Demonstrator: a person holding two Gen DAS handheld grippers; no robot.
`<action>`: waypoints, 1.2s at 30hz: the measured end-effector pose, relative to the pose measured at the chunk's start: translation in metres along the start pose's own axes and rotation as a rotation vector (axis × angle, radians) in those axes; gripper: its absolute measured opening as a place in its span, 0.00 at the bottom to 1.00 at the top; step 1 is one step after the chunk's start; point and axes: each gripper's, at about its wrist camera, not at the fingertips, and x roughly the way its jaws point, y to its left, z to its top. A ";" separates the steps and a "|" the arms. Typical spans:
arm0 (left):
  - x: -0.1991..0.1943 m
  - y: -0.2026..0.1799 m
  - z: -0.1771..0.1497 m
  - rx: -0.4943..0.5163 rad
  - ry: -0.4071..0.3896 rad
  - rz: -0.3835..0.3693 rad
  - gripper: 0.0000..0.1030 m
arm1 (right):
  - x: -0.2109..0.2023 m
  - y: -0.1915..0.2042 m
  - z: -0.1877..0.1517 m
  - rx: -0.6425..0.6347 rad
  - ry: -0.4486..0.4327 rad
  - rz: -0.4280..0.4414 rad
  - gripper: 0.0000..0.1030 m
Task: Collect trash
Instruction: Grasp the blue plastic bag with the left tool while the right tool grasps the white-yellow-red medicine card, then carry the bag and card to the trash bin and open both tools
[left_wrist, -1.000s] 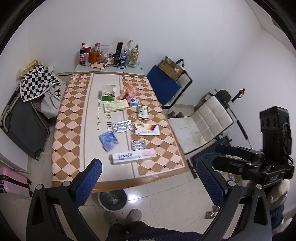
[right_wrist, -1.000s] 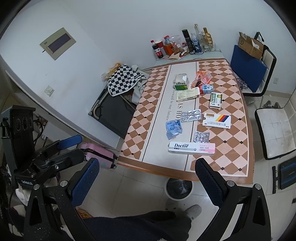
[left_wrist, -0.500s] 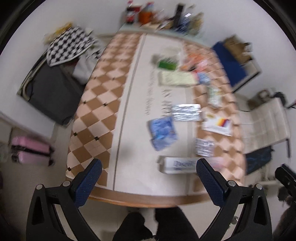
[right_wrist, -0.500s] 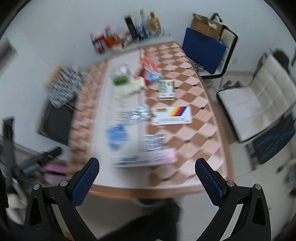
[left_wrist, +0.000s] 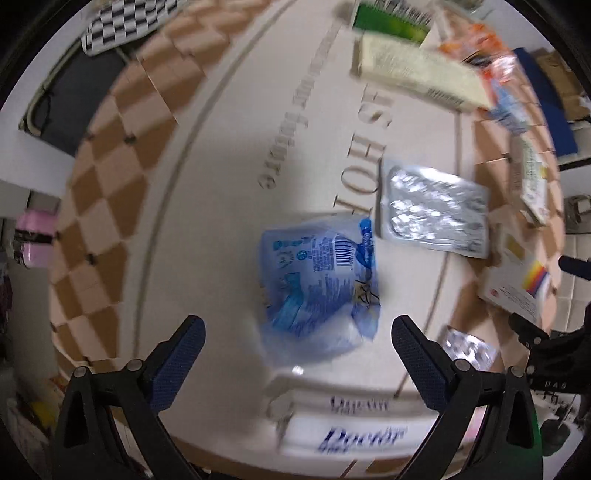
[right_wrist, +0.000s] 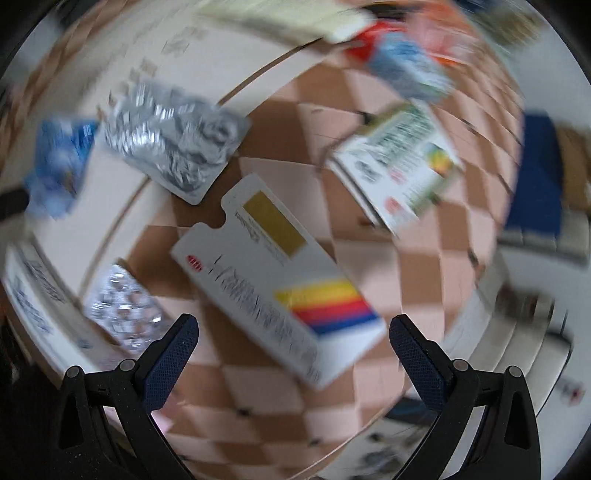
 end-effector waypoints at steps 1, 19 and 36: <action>0.008 0.000 0.002 -0.011 0.018 -0.003 0.90 | 0.010 0.002 0.007 -0.056 0.014 -0.004 1.00; 0.027 0.002 0.020 -0.039 0.000 0.006 0.36 | 0.065 -0.066 -0.011 0.471 0.084 0.381 0.97; -0.041 -0.049 0.011 0.100 -0.152 0.083 0.28 | 0.062 -0.036 -0.070 0.504 -0.044 0.240 0.78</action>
